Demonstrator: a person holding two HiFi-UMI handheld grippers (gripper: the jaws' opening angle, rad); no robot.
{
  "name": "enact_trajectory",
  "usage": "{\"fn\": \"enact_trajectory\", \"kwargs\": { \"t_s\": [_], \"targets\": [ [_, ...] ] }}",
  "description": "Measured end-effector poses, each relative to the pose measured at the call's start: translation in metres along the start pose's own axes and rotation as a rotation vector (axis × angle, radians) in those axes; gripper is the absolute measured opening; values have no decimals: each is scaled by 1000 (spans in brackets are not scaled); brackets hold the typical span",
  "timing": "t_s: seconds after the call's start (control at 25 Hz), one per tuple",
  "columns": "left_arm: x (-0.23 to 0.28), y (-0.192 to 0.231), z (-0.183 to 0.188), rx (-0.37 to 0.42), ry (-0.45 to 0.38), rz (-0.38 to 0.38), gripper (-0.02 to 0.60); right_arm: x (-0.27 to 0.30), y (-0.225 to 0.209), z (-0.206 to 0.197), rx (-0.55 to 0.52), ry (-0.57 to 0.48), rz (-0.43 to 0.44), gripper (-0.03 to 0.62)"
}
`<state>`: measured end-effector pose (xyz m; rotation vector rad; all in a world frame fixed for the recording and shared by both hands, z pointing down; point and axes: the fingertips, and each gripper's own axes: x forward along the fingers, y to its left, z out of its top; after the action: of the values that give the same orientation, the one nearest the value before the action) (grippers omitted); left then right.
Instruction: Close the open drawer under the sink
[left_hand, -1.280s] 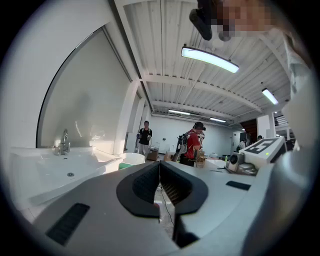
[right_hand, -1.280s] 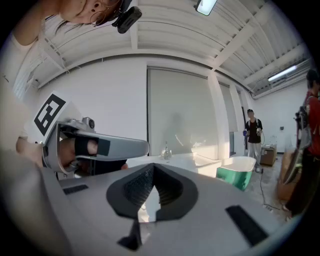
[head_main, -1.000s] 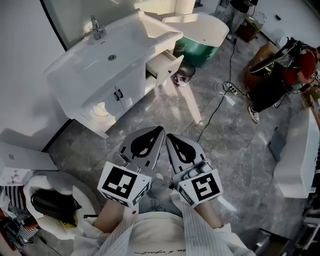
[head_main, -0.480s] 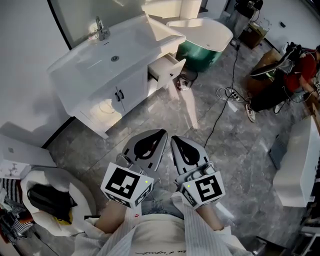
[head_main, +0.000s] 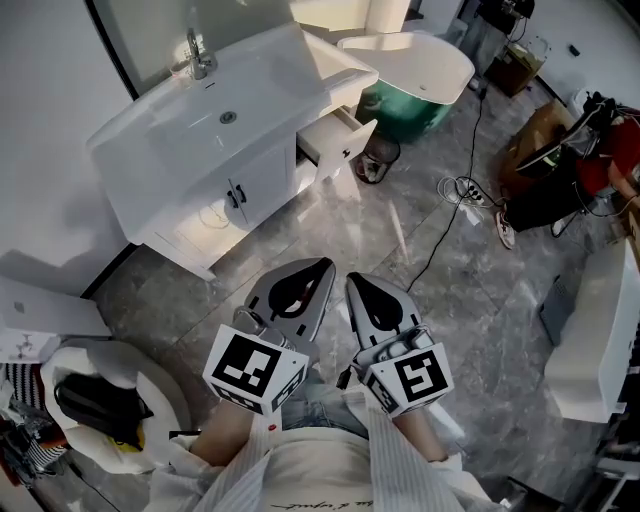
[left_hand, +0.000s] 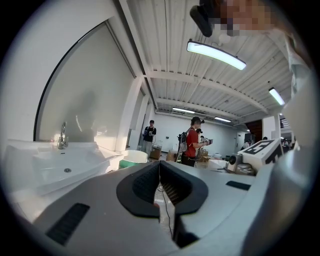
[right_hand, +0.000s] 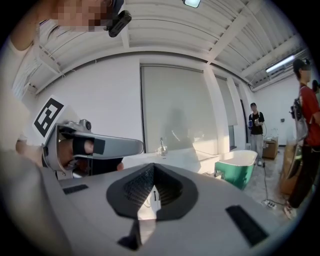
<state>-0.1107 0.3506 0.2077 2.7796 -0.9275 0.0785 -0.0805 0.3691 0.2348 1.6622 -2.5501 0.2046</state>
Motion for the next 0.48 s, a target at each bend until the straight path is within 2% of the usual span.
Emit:
{"fn": "enact_trajectory", "kwargs": {
  "t_s": [0.48],
  "targets": [
    [107, 97, 33, 7, 33, -34, 17, 118, -87, 26, 6, 22, -48, 9]
  ]
}}
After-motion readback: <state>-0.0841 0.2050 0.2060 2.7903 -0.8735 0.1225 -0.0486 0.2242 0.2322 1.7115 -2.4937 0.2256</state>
